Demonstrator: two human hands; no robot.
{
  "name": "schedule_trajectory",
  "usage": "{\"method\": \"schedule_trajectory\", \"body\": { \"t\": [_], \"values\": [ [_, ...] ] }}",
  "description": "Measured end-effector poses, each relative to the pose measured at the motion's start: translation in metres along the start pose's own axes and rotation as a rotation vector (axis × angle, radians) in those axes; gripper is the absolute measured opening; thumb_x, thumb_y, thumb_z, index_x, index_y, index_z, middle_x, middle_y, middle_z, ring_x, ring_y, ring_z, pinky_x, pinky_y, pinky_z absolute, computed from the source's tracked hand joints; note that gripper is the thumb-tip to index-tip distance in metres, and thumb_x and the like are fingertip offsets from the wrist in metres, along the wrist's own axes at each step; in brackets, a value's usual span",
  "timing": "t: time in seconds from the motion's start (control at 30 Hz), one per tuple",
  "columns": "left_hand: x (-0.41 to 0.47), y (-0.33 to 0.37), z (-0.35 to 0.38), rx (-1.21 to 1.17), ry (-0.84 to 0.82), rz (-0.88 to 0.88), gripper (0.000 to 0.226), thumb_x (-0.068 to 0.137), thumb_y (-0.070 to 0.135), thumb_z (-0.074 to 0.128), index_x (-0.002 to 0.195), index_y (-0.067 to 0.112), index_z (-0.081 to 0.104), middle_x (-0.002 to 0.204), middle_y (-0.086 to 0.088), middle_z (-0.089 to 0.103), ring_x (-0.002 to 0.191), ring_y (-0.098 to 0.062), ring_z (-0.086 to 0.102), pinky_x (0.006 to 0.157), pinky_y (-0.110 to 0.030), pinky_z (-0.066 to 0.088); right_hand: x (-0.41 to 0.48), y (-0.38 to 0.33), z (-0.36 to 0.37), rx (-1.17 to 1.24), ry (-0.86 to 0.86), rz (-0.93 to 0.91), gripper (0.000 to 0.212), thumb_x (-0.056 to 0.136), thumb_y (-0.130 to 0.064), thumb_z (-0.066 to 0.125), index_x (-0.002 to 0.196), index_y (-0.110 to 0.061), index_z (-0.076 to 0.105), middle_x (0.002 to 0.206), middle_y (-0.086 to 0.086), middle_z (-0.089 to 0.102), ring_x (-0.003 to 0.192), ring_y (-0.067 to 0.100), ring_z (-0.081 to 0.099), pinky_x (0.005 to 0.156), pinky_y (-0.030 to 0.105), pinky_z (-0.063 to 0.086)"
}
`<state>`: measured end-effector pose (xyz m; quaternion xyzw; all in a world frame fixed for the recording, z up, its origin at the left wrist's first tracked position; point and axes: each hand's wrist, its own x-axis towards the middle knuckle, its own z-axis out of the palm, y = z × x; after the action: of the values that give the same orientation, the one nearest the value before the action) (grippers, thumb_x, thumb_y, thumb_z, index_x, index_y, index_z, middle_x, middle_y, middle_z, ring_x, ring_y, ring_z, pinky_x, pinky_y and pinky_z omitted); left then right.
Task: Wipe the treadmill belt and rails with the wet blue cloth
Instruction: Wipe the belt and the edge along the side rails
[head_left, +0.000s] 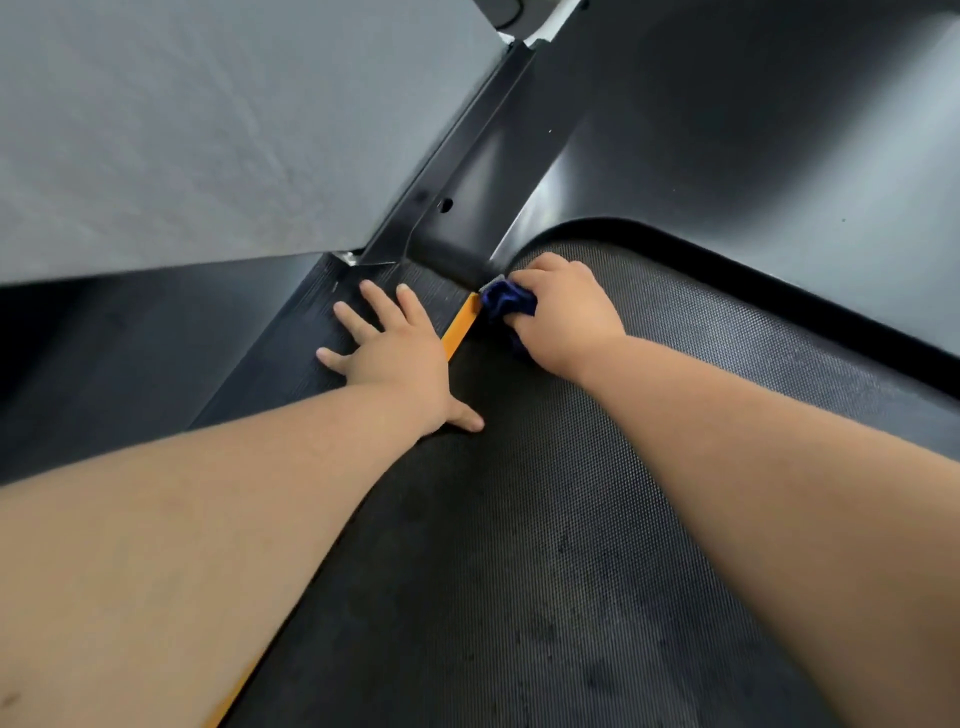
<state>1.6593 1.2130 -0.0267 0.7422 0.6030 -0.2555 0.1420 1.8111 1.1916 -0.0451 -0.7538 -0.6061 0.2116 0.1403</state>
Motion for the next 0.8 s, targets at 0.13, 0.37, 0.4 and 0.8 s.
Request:
{"method": "schedule_trajectory", "body": {
  "t": [0.13, 0.37, 0.4, 0.8],
  "values": [
    [-0.020, -0.039, 0.015, 0.087, 0.045, 0.250, 0.149, 0.049, 0.082, 0.067, 0.147, 0.011, -0.020, 0.154, -0.014, -0.026, 0.142, -0.040, -0.015, 0.112, -0.060, 0.010, -0.038, -0.025, 0.019, 0.080, -0.070, -0.052, 0.042, 0.086, -0.024, 0.060, 0.128, -0.027, 0.057, 0.129, -0.003, 0.049, 0.116, 0.025, 0.040, 0.101, 0.040, 0.037],
    [-0.065, -0.095, 0.040, 0.233, -0.010, 0.291, 0.141, 0.056, 0.079, 0.066, 0.147, 0.016, -0.020, 0.154, -0.013, -0.024, 0.143, -0.040, -0.012, 0.113, -0.053, 0.017, -0.091, -0.051, 0.035, 0.062, -0.029, -0.102, 0.036, 0.087, -0.025, 0.057, 0.123, -0.022, 0.059, 0.123, -0.002, 0.047, 0.112, 0.022, 0.042, 0.093, 0.038, 0.043],
    [-0.064, -0.095, 0.040, 0.247, -0.009, 0.303, 0.141, 0.055, 0.078, 0.067, 0.147, 0.017, -0.021, 0.154, -0.012, -0.024, 0.143, -0.040, -0.011, 0.113, -0.052, 0.020, -0.085, -0.044, 0.030, 0.036, 0.106, -0.002, 0.034, 0.088, -0.025, 0.057, 0.121, -0.018, 0.059, 0.123, 0.001, 0.047, 0.111, 0.025, 0.043, 0.091, 0.039, 0.043],
    [-0.066, -0.110, 0.037, 0.169, -0.031, 0.367, 0.140, 0.056, 0.072, 0.073, 0.148, 0.023, -0.020, 0.153, -0.004, -0.030, 0.143, -0.032, -0.017, 0.112, -0.051, 0.023, -0.126, -0.089, 0.070, 0.063, -0.114, -0.100, 0.042, 0.089, -0.020, 0.054, 0.131, -0.023, 0.053, 0.134, -0.006, 0.047, 0.119, 0.021, 0.038, 0.099, 0.038, 0.037]
  ]
}}
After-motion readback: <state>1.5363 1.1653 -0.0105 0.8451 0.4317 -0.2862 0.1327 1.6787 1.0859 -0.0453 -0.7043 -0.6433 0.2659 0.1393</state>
